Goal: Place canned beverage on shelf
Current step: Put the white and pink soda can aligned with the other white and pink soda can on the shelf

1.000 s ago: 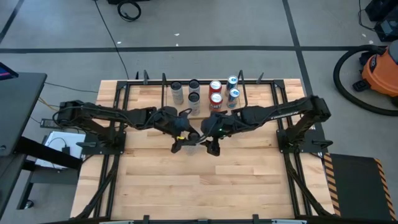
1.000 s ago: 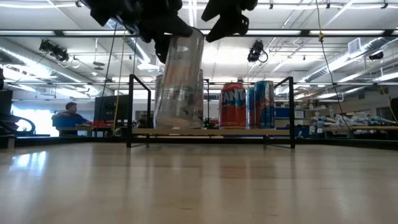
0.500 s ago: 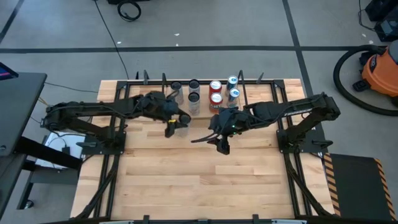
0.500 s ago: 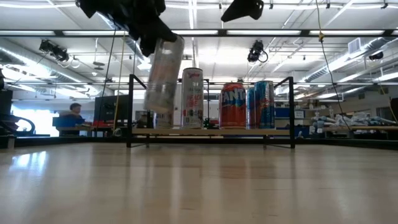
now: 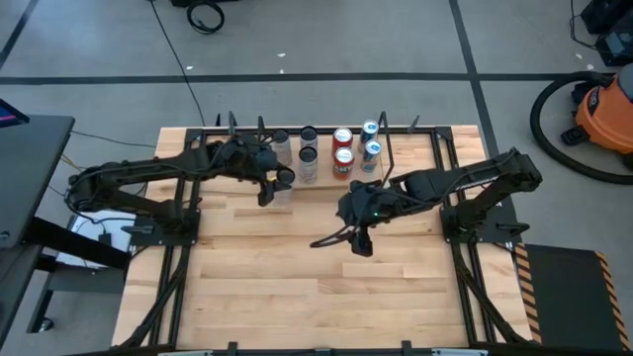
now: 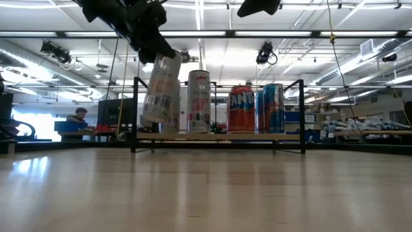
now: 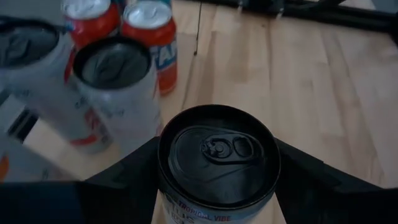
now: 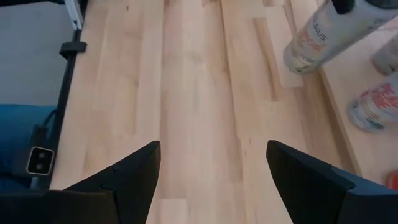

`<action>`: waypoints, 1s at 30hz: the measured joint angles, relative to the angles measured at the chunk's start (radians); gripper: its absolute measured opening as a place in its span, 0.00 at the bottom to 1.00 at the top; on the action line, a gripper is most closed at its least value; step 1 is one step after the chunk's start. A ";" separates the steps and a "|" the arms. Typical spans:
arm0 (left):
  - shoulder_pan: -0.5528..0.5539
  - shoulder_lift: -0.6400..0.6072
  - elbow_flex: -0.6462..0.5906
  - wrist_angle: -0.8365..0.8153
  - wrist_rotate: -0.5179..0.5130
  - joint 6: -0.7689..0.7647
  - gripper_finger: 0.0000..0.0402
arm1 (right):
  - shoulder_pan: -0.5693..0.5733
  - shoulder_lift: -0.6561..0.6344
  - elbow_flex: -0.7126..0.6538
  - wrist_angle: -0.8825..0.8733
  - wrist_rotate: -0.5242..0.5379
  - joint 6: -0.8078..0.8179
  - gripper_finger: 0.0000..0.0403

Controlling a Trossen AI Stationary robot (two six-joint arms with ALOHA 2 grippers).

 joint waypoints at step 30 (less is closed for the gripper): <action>0.106 -0.184 -0.319 0.422 0.007 -0.075 0.64 | 0.033 0.001 0.000 0.015 0.052 0.028 0.75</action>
